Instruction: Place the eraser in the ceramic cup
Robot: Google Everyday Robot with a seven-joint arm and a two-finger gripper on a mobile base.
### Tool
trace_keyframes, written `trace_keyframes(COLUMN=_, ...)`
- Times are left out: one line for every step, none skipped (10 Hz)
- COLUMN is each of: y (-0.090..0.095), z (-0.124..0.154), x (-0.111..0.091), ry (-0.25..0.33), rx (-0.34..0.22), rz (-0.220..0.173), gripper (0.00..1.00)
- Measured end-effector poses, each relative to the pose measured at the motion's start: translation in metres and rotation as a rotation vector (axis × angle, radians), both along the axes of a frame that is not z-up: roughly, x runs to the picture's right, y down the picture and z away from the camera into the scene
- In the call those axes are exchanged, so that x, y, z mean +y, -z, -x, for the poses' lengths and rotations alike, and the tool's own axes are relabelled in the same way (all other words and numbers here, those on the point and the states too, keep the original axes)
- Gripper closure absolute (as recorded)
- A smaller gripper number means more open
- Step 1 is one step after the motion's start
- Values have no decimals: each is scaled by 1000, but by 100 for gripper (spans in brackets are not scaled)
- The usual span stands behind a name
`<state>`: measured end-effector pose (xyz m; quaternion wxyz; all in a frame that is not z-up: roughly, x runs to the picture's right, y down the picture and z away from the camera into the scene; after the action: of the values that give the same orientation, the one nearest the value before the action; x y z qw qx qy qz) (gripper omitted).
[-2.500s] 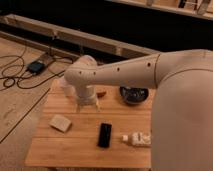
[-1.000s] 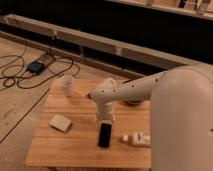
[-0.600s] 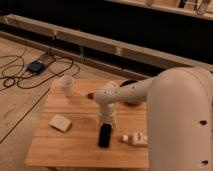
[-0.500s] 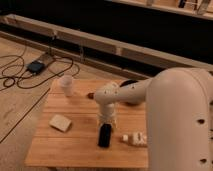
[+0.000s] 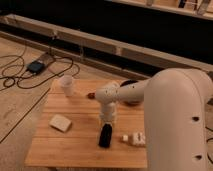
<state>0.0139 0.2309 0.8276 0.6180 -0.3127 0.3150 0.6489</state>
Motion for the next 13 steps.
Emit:
trace_keyframes(y=-1, z=1, x=-4, ry=0, rx=-3, rz=-8, gripper=99)
trace_keyframes(y=0, z=4, x=-13, ry=-8, rx=-8, rz=-22, gripper=100)
trace_keyframes(y=3, z=8, x=-24, ry=-13, rx=-15, rz=-36, gripper=100)
trace_keyframes(y=8, z=14, x=-41, ry=-21, rx=-30, rz=-63, gripper=100)
trace_keyframes(y=16, z=24, x=-67, ry=-22, rx=-59, rz=-104, gripper=100)
trace_keyframes(y=22, z=32, x=-86, ry=-18, rx=-85, rz=-135, gripper=100)
trace_keyframes(y=28, z=43, x=-109, ry=-6, rx=-118, rz=-173, gripper=100)
trace_keyframes(y=35, z=60, x=-134, ry=14, rx=-159, rz=-209, gripper=100)
trace_keyframes(y=40, z=80, x=-161, ry=37, rx=-207, rz=-251, gripper=100)
trace_keyframes(y=41, z=95, x=-182, ry=63, rx=-239, rz=-286, gripper=100)
trace_keyframes(y=41, z=110, x=-199, ry=80, rx=-267, rz=-314, gripper=100)
trace_keyframes(y=40, z=128, x=-218, ry=106, rx=-303, rz=-350, gripper=100)
trace_keyframes(y=39, z=151, x=-240, ry=135, rx=-347, rz=-393, gripper=100)
